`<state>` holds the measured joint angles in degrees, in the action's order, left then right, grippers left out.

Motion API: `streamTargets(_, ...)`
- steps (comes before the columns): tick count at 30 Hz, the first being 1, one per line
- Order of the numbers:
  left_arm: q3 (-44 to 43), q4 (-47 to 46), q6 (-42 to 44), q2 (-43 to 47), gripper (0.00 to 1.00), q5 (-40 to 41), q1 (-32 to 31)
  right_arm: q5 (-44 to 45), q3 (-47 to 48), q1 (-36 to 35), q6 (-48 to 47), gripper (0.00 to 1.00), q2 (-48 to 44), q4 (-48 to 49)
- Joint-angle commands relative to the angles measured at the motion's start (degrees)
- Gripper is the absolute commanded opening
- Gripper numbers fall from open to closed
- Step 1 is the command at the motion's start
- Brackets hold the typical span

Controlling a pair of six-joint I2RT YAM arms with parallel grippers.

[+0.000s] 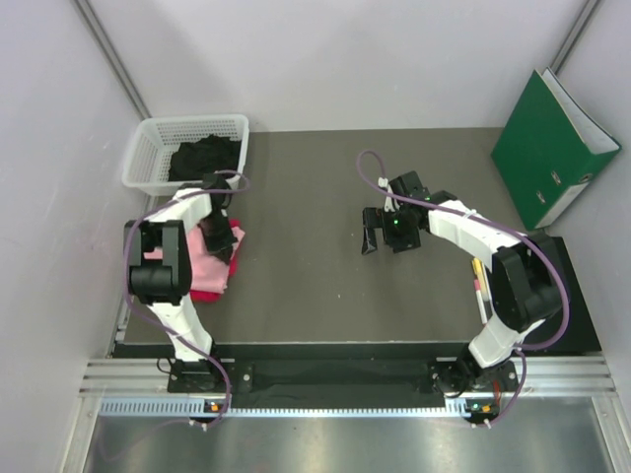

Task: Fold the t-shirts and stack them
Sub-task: Put the neatly folded tshirt into the corner of the board with the left arm

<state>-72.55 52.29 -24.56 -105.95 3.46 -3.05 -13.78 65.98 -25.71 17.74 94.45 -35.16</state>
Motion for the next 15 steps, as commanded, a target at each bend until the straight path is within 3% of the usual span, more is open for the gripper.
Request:
streamTargets(1,1.2,6.2,2.6,3.9,0.00,7.1,6.7,-0.5,-0.1,-0.4,0.2,1.00,-1.6,1.7)
streamTargets(8,-0.4,8.2,4.3,4.3,0.00,8.6,14.3,-0.9,-0.1,-0.4,0.4,1.00,-1.5,1.9)
streamTargets(15,-0.9,8.4,4.1,5.1,0.00,7.3,15.5,-0.9,-0.3,-0.4,0.3,1.00,-1.6,2.1)
